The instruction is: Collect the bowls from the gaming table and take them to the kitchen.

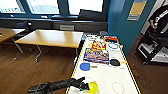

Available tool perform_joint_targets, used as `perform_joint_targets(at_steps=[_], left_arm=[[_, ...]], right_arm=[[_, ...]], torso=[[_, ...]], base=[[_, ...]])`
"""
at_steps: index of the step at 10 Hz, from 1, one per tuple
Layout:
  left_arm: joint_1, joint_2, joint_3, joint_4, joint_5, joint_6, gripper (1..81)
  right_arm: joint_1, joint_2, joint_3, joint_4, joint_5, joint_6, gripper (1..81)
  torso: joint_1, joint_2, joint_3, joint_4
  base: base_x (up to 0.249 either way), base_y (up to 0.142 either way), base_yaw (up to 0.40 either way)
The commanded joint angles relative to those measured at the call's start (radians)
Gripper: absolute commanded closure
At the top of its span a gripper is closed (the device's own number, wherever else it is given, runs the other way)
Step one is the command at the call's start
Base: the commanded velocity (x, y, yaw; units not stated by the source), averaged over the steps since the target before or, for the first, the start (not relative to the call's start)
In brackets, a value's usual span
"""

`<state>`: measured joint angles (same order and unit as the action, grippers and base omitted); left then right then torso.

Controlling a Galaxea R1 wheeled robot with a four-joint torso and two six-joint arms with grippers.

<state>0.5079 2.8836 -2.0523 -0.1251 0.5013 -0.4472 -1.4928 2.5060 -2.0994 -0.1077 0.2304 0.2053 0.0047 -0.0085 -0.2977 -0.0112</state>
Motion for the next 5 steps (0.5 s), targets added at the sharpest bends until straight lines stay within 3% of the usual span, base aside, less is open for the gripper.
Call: perform_joint_targets(at_steps=[1,3,5], left_arm=[[-0.240,-0.143,0.339,-0.007,0.031,-0.022,81.1],[-0.240,-0.252,0.461,-0.004,0.026,-0.022,81.1],[-0.210,-0.425,0.617,0.042,0.016,-0.022,81.1]], right_arm=[[0.018,-0.027,0.023,-0.020,-0.060,-0.006,81.1],[0.018,-0.026,0.032,-0.018,-0.062,-0.007,81.1],[0.015,-0.055,0.082,-0.020,-0.063,-0.006,81.1]], torso=[[0.000,0.000,0.000,0.000],[0.000,0.000,0.000,0.000],[0.000,0.000,0.000,0.000]], base=[[0.000,0.000,0.000],[0.000,0.000,0.000],[0.000,0.000,0.000]])
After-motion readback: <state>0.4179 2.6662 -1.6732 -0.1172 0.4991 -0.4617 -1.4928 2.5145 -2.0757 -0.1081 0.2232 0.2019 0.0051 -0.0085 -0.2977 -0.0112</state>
